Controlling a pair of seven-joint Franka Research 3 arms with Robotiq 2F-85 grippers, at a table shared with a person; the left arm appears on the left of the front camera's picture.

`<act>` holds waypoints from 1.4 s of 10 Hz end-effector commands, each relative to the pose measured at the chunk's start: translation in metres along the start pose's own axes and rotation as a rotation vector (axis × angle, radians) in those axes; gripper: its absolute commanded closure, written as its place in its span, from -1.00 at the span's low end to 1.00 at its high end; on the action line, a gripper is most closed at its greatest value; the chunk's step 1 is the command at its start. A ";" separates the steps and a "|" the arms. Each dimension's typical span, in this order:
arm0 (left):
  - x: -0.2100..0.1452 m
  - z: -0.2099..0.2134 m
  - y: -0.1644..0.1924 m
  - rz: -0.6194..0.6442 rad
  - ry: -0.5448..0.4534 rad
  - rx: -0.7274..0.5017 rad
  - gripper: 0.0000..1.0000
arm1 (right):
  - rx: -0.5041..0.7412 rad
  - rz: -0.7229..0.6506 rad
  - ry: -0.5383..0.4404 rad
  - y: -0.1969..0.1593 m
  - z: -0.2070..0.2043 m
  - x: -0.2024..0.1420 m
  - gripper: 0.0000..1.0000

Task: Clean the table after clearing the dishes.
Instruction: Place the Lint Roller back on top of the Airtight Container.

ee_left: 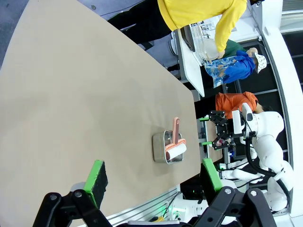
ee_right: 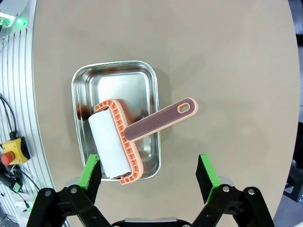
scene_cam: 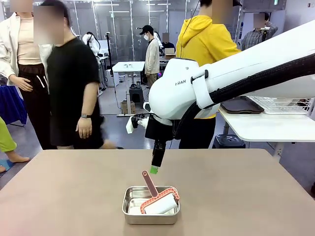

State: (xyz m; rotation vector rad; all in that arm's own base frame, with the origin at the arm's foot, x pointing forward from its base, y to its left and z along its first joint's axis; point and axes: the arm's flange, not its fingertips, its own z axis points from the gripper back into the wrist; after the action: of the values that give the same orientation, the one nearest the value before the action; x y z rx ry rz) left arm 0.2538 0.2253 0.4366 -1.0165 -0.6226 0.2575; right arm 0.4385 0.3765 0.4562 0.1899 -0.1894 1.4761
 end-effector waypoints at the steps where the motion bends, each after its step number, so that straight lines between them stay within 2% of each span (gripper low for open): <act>1: 0.000 0.001 0.000 -0.005 -0.008 -0.006 -1.00 | 0.000 0.006 0.001 0.002 0.000 0.002 -1.00; 3: 0.000 0.001 0.000 -0.005 -0.008 -0.006 -1.00 | 0.000 0.000 0.000 0.000 0.000 0.000 -1.00; 4: 0.000 0.001 0.000 -0.005 -0.008 -0.006 -1.00 | 0.069 -0.198 -0.047 -0.017 0.026 -0.015 -1.00; 5: 0.000 0.001 0.000 -0.005 -0.008 -0.006 -1.00 | 0.176 -0.406 -0.163 -0.035 0.053 -0.051 -1.00; 6: 0.000 0.001 0.000 -0.005 -0.008 -0.006 -1.00 | 0.261 -0.581 -0.293 -0.046 0.074 -0.098 -1.00; 8: 0.000 0.001 0.000 -0.005 -0.008 -0.006 -1.00 | 0.405 -0.795 -0.458 -0.042 0.099 -0.196 -1.00; 10: 0.000 0.001 0.000 -0.005 -0.008 -0.006 -1.00 | 0.439 -0.996 -0.617 -0.036 0.127 -0.291 -1.00; 11: 0.000 0.001 0.000 -0.005 -0.008 -0.006 -1.00 | 0.451 -1.078 -0.666 -0.032 0.134 -0.332 -1.00; 12: 0.000 0.001 0.000 -0.005 -0.008 -0.006 -1.00 | 0.429 -1.210 -0.746 -0.028 0.140 -0.379 -1.00; 14: 0.000 0.001 0.000 -0.005 -0.008 -0.006 -1.00 | 0.405 -1.476 -0.956 -0.007 0.138 -0.486 -1.00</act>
State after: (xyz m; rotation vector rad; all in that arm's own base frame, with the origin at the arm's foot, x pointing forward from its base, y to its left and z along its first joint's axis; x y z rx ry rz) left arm 0.2540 0.2251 0.4368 -1.0162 -0.6224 0.2568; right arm 0.4131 -0.1130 0.4790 1.0442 -0.3017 -0.0020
